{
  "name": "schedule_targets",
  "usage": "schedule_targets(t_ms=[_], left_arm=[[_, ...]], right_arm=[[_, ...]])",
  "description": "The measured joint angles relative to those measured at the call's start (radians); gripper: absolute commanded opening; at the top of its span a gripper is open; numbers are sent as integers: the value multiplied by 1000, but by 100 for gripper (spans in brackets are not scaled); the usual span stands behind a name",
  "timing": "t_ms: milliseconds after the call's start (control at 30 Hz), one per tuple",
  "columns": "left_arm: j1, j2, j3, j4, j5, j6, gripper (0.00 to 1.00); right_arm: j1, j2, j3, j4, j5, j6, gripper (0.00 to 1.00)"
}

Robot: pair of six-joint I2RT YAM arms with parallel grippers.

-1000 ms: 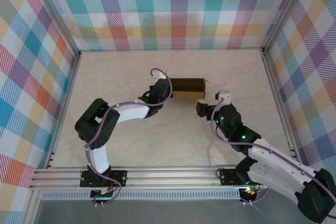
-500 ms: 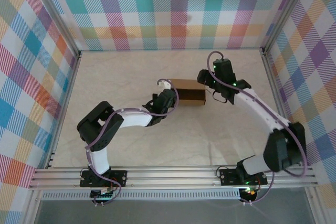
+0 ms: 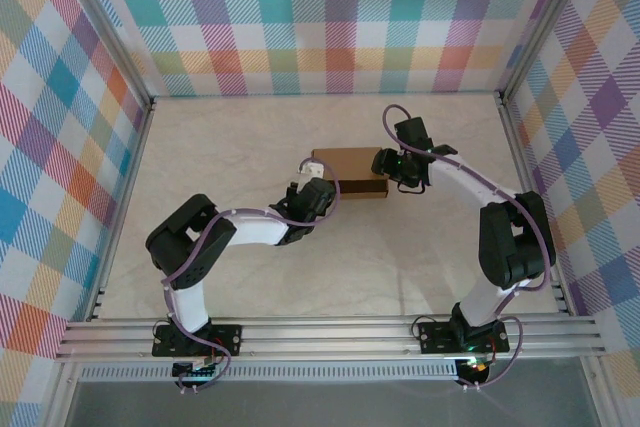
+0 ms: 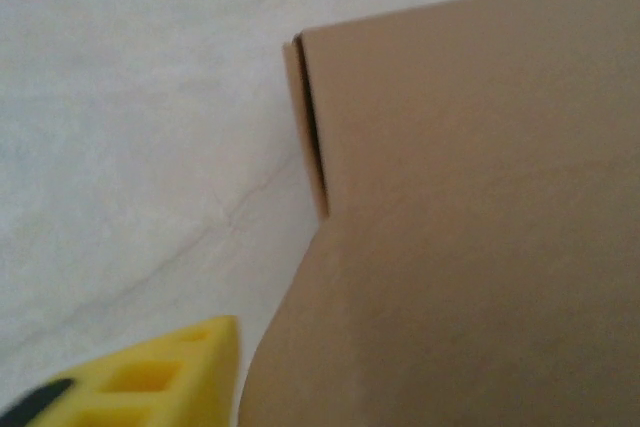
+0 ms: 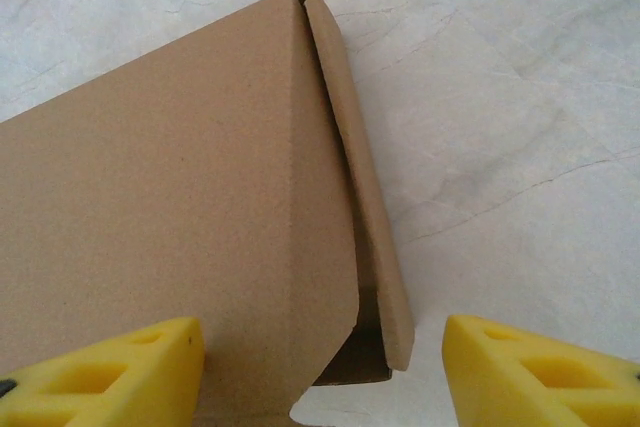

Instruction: Fold the paper box

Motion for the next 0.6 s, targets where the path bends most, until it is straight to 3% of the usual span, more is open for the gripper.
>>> schedule_targets(t_ms=[167, 333, 600], left_arm=[[-1, -80, -45, -63, 79, -8, 87], [-5, -216, -149, -95, 247, 34, 100], [25, -314, -134, -214, 639, 71, 100]], right_arm=[[-9, 27, 20, 0, -10, 0, 64], [-19, 63, 46, 4, -16, -5, 65], [-35, 84, 47, 43, -46, -26, 63]])
